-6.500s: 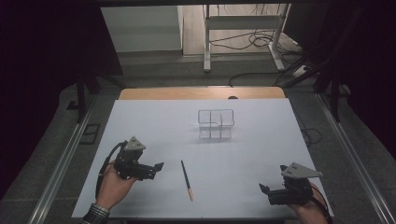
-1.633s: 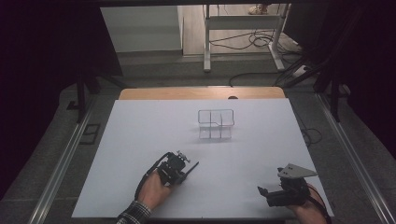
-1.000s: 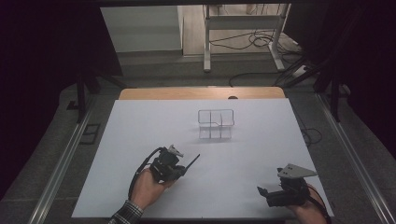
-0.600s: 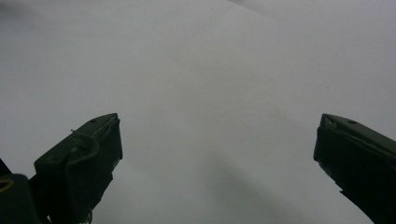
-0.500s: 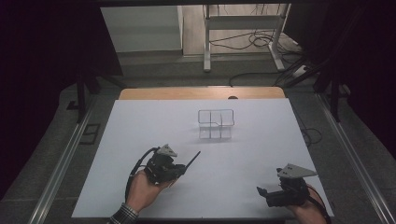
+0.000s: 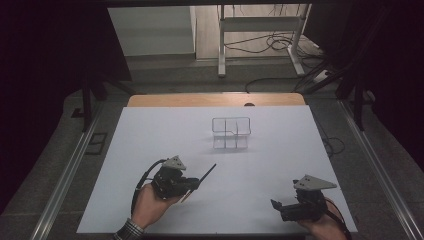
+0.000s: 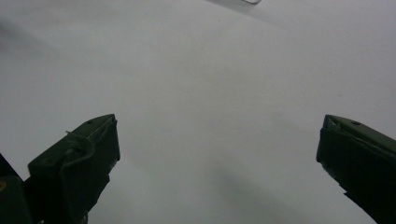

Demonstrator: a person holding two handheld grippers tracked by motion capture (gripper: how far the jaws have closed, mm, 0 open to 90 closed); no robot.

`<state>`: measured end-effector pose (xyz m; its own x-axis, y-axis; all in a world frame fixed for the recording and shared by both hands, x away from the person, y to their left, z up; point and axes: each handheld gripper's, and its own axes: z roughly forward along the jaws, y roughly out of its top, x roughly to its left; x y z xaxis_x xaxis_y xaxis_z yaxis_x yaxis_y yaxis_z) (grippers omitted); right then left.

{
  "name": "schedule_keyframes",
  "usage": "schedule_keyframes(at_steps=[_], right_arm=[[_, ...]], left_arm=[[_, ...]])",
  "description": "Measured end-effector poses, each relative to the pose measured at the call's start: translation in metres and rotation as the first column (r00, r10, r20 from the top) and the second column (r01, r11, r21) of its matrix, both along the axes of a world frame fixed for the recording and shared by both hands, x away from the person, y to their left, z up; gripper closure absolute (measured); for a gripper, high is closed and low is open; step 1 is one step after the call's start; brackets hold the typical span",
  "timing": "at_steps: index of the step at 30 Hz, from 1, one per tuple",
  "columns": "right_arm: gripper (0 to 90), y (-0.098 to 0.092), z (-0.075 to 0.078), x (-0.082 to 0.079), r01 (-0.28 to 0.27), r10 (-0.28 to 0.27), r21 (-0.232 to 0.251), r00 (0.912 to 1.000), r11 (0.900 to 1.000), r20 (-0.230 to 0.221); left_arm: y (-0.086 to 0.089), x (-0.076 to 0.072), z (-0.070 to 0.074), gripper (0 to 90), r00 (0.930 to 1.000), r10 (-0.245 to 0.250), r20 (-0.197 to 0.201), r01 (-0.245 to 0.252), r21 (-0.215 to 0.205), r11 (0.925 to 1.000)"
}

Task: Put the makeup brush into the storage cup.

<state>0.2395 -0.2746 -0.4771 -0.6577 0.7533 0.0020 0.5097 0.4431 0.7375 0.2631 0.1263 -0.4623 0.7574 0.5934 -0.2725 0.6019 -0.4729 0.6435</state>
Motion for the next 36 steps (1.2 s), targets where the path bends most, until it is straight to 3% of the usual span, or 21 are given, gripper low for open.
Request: schedule_keyframes(at_steps=[11,17,26,36], right_arm=[[0.0,0.018,0.005,-0.002,-0.078,0.078,-0.030,0.9969,0.996,-0.014],[0.6,0.032,0.007,-0.001,-0.137,0.137,-0.058,0.9906,0.989,-0.003],[6.1,0.046,0.010,0.000,-0.175,0.178,-0.115,0.9840,0.978,0.010],[9.3,0.069,0.013,-0.001,-0.278,0.284,-0.201,0.9589,0.939,-0.001]], left_arm=[[-0.006,0.003,-0.003,84.0,0.9976,-0.059,-0.037,0.059,0.007,0.9982],[-0.009,0.006,-0.003,84.0,0.9952,-0.084,-0.050,0.084,0.005,0.9964],[-0.018,0.009,-0.003,84.0,0.9906,-0.116,-0.072,0.117,0.009,0.9931],[-0.026,0.016,-0.005,84.0,0.9842,-0.151,-0.092,0.154,0.023,0.9878]])
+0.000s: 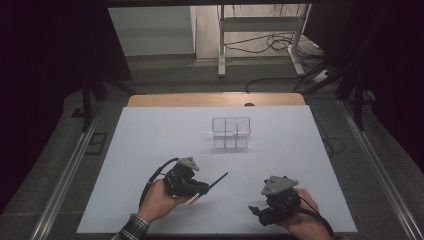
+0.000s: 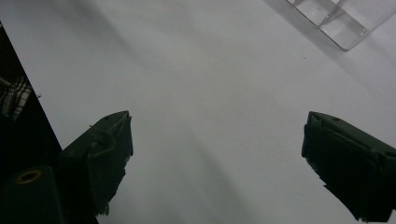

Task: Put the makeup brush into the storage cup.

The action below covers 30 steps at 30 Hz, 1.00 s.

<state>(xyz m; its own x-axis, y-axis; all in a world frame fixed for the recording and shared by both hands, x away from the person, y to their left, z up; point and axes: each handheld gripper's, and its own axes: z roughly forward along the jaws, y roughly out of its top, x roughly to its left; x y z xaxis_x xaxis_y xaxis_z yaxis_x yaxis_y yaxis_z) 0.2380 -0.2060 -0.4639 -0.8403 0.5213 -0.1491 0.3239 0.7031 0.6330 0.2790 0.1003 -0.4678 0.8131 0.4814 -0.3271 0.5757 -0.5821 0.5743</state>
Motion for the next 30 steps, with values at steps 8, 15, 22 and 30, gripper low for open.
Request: schedule_keyframes(at_steps=[8,15,22,30], right_arm=[[16.8,0.014,0.003,0.002,-0.040,0.042,-0.043,0.9984,0.998,0.037],[20.0,0.026,0.002,0.005,-0.077,0.083,-0.086,0.9944,0.993,0.066],[24.8,0.040,0.004,0.010,-0.117,0.130,-0.113,0.9848,0.987,0.114],[28.3,0.054,0.004,0.012,-0.160,0.188,-0.165,0.9662,0.973,0.176]], left_arm=[[-0.006,0.004,-0.003,84.0,0.9996,-0.020,-0.021,0.020,0.003,0.9998],[-0.011,0.007,-0.005,84.0,0.9984,-0.041,-0.039,0.041,0.011,0.9991],[-0.014,0.009,-0.007,84.0,0.9962,-0.045,-0.074,0.044,-0.003,0.9990],[-0.020,0.010,-0.007,84.0,0.9928,-0.063,-0.101,0.064,0.005,0.9979]])
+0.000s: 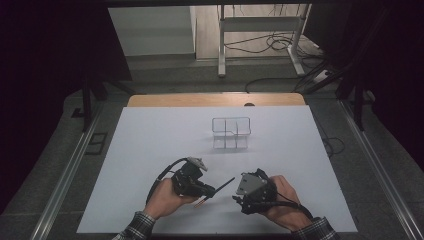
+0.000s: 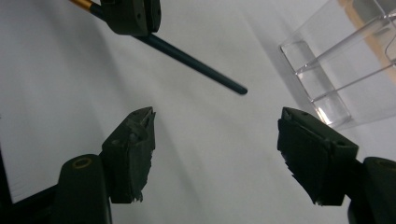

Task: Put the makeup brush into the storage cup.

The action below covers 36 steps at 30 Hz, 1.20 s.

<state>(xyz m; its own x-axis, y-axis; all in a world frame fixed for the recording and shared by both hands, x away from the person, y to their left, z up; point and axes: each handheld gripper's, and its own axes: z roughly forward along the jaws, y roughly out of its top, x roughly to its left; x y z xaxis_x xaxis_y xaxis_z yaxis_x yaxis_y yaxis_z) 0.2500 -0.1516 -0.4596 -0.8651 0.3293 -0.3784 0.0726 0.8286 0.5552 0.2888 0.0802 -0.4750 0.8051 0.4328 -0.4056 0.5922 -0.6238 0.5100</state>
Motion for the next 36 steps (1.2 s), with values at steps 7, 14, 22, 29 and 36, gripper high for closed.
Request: schedule_keyframes(at_steps=[7,14,22,29,36], right_arm=[[30.5,0.009,-0.001,0.003,-0.037,0.037,-0.017,0.9989,0.999,0.029],[37.6,0.017,-0.005,0.006,-0.099,0.102,-0.060,0.9936,0.993,0.048],[45.9,0.020,-0.010,0.007,-0.149,0.155,-0.106,0.9865,0.983,0.053],[59.9,0.020,-0.012,0.006,-0.173,0.177,-0.121,0.9836,0.978,0.031],[72.0,0.019,-0.013,0.005,-0.182,0.183,-0.132,0.9832,0.974,-0.007]], left_arm=[[-0.006,0.001,0.001,84.0,0.9997,-0.019,-0.013,0.019,0.010,0.9998],[-0.013,0.001,0.003,83.9,0.9991,-0.036,-0.024,0.037,0.015,0.9992],[-0.016,0.000,0.005,83.9,0.9981,-0.055,-0.028,0.056,0.016,0.9983],[-0.015,0.001,0.006,83.8,0.9968,-0.079,-0.017,0.079,0.029,0.9964],[-0.013,0.002,0.007,83.5,0.9970,-0.076,-0.008,0.077,0.021,0.9968]])
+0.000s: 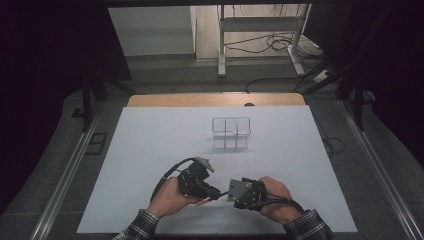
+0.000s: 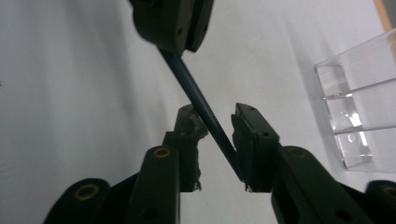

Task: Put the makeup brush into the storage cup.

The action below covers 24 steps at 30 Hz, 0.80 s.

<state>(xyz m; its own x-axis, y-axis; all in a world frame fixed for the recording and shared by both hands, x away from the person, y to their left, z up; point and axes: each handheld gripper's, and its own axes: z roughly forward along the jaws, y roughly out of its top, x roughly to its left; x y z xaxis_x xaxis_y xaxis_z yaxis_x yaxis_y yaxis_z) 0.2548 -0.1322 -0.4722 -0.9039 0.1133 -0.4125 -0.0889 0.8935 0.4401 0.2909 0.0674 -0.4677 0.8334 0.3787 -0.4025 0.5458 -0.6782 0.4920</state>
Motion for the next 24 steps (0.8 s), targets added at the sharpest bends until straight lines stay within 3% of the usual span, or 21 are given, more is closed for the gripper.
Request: schedule_keyframes(at_steps=[2,4,6,8,9,10,11,12,13,14,16,17,18,19,21,22,23,24], right_arm=[[75.7,0.000,-0.002,-0.001,-0.009,0.009,-0.005,0.9999,1.000,-0.014],[80.9,0.001,-0.002,-0.001,-0.024,0.023,-0.018,0.9990,1.000,-0.037],[84.5,0.002,-0.003,-0.004,-0.029,0.028,-0.018,0.9975,0.999,-0.066],[84.7,0.003,-0.002,-0.003,-0.040,0.037,-0.033,0.9964,0.999,-0.077],[84.7,0.002,-0.002,-0.003,-0.031,0.028,-0.028,0.9955,0.999,-0.091],[84.7,0.002,-0.001,-0.002,-0.023,0.020,-0.028,0.9942,0.999,-0.105],[84.7,0.001,-0.002,-0.002,-0.017,0.014,-0.025,0.9930,1.000,-0.117],[84.7,0.001,-0.003,-0.001,-0.012,0.008,-0.026,0.9924,1.000,-0.123],[84.7,0.000,-0.003,-0.001,-0.001,-0.002,-0.025,0.9914,1.000,-0.131],[84.7,0.000,-0.003,-0.002,0.024,-0.027,-0.023,0.9895,0.999,-0.142],[84.7,-0.001,-0.004,0.000,0.020,-0.024,-0.028,0.9907,0.999,-0.134],[84.7,-0.001,-0.004,0.000,0.036,-0.038,-0.020,0.9890,0.999,-0.143],[84.6,-0.001,-0.005,0.000,0.052,-0.053,-0.012,0.9871,0.999,-0.151],[84.6,-0.001,-0.005,0.000,0.052,-0.053,-0.012,0.9871,0.999,-0.151],[84.6,-0.004,-0.004,0.001,0.085,-0.085,-0.007,0.9827,0.996,-0.165],[84.6,-0.004,-0.004,0.001,0.085,-0.085,-0.007,0.9827,0.996,-0.165],[84.6,-0.006,-0.004,0.002,0.110,-0.108,0.004,0.9780,0.994,-0.179],[84.6,-0.007,-0.004,0.002,0.119,-0.116,0.009,0.9762,0.993,-0.184]], left_arm=[[0.001,0.000,0.001,83.1,0.9999,0.008,0.009,-0.008,-0.008,0.9999],[0.003,0.000,0.003,81.6,0.9985,0.030,0.045,-0.030,-0.014,0.9995],[0.006,0.001,0.006,78.2,0.9939,0.070,0.085,-0.068,-0.029,0.9973],[0.011,0.000,0.009,68.9,0.9860,0.109,0.126,-0.105,-0.042,0.9936],[0.013,0.000,0.011,65.7,0.9809,0.138,0.137,-0.131,-0.058,0.9897],[0.013,0.000,0.011,62.5,0.9809,0.138,0.137,-0.131,-0.058,0.9897],[0.018,0.000,0.015,58.2,0.9711,0.173,0.164,-0.163,-0.075,0.9838],[0.020,0.000,0.017,54.3,0.9666,0.192,0.170,-0.179,-0.086,0.9800],[0.020,0.000,0.017,50.0,0.9666,0.192,0.170,-0.179,-0.086,0.9800],[0.025,0.000,0.019,45.2,0.9566,0.216,0.195,-0.199,-0.107,0.9742],[0.029,0.000,0.021,36.6,0.9463,0.248,0.207,-0.227,-0.119,0.9665],[0.029,0.000,0.021,32.8,0.9463,0.248,0.207,-0.227,-0.119,0.9665],[0.034,0.000,0.022,28.6,0.9363,0.268,0.228,-0.244,-0.127,0.9614],[0.034,0.000,0.022,26.9,0.9363,0.268,0.228,-0.244,-0.127,0.9614],[0.040,-0.002,0.022,23.4,0.9214,0.313,0.230,-0.282,-0.160,0.9461],[0.040,-0.002,0.022,21.3,0.9214,0.313,0.230,-0.282,-0.160,0.9461],[0.043,-0.003,0.023,19.9,0.9118,0.339,0.232,-0.305,-0.170,0.9372],[0.043,-0.003,0.023,18.9,0.9118,0.339,0.232,-0.305,-0.170,0.9372]])
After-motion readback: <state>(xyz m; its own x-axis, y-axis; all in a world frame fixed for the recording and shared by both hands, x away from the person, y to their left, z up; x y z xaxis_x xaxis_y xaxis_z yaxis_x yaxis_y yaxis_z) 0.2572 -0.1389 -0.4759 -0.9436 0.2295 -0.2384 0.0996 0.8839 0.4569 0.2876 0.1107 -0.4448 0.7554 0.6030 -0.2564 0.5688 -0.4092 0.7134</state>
